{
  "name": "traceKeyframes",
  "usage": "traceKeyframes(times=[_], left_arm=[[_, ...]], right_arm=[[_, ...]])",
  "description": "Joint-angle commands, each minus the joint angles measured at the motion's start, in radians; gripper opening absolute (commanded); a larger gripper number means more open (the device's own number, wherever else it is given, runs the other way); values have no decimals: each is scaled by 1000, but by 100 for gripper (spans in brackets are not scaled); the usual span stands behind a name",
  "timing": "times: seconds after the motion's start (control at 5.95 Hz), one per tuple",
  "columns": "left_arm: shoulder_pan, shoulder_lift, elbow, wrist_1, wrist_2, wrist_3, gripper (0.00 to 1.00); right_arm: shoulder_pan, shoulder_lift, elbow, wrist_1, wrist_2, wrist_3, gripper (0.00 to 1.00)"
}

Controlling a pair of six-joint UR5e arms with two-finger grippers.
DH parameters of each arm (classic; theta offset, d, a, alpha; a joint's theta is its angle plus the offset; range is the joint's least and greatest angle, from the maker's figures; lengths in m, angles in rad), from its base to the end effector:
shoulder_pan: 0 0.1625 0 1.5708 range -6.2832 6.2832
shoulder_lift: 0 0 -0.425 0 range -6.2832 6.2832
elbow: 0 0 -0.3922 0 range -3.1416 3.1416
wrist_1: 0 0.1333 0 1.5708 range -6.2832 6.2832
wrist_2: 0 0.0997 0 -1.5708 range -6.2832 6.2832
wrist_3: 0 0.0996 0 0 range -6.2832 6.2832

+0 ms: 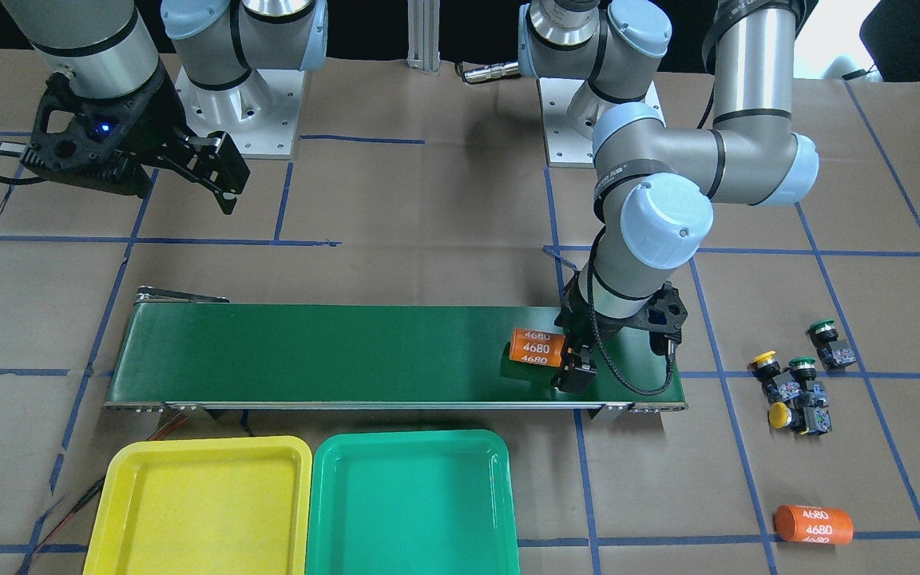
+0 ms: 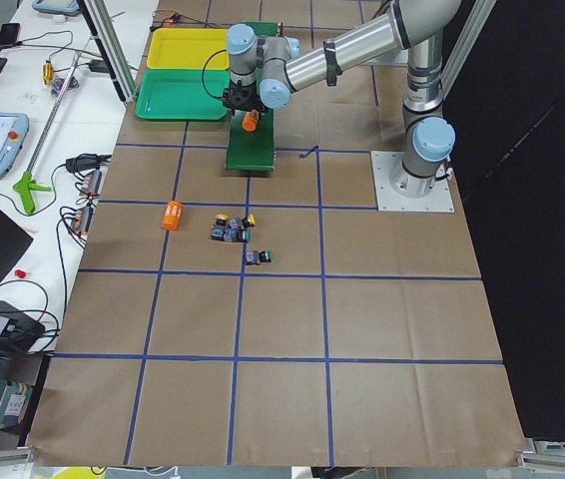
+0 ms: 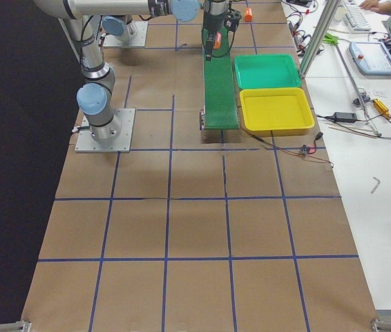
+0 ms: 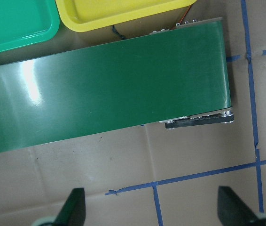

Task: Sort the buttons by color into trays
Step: 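Raise the left gripper away while the right gripper lowers over the belt's far end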

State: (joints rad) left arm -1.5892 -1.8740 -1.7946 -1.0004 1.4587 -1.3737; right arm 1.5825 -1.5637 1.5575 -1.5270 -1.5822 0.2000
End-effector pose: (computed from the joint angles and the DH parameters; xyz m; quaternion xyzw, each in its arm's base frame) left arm -0.1549 -0.5670 0.2763 0.6249 -0.7784 -0.0193 0.0569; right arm 0.1379 -0.4895 0.4866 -0.0939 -0.9954 -0.0181 0.0077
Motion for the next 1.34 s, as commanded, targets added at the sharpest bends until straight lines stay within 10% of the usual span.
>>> traceKeyframes(times=[0.0,0.34,1.18], left_arm=[[91,29,38,-23,6,394,100],[213,35,23,-36,6,806,99],[385,7,25,-12,94,1539,99]], right_arm=[[4,1,-1,13,71,4,100],[11,5,-1,13,87,-45,100],[13,5,116,-88,16,-1113,100]])
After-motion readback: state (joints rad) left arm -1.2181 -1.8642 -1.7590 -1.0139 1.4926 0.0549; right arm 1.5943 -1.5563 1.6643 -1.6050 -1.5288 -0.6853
